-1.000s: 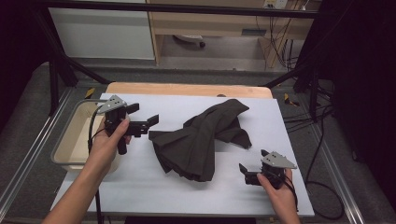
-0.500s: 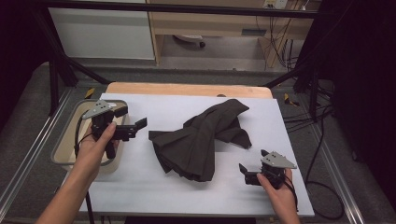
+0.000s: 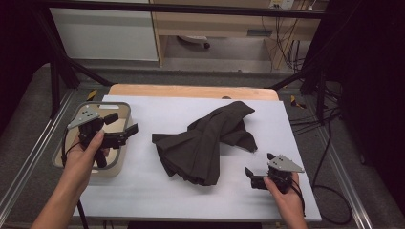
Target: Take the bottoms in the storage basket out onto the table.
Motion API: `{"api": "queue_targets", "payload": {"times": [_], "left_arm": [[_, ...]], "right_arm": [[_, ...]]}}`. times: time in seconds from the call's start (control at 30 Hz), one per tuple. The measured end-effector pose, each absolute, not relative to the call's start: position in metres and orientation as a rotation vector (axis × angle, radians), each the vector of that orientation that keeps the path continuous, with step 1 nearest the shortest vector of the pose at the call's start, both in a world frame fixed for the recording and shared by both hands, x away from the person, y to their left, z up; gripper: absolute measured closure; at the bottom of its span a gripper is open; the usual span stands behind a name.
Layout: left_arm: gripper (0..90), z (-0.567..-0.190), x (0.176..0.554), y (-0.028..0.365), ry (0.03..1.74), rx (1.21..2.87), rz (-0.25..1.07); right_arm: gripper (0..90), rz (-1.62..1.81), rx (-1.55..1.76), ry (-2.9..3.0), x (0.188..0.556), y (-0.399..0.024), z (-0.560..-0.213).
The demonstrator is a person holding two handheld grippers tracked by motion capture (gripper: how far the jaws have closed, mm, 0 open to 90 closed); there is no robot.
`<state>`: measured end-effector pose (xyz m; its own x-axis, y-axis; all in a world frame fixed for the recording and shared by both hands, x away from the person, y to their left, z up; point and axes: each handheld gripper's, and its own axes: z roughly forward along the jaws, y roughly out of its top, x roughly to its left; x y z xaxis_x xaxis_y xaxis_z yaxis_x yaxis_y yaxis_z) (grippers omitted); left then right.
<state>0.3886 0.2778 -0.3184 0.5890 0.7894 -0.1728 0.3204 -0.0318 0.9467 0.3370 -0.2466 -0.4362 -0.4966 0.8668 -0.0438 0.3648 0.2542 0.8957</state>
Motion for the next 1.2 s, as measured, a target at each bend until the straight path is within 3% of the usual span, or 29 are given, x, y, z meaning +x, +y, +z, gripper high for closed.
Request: {"api": "queue_targets", "payload": {"times": [1.2], "left_arm": [[5.0, -0.368, 0.358, 0.308, 1.003, 1.674, 0.497]], "right_arm": [[2.2, 1.196, 1.103, 1.988, 0.337, -0.246, -0.436]]}}
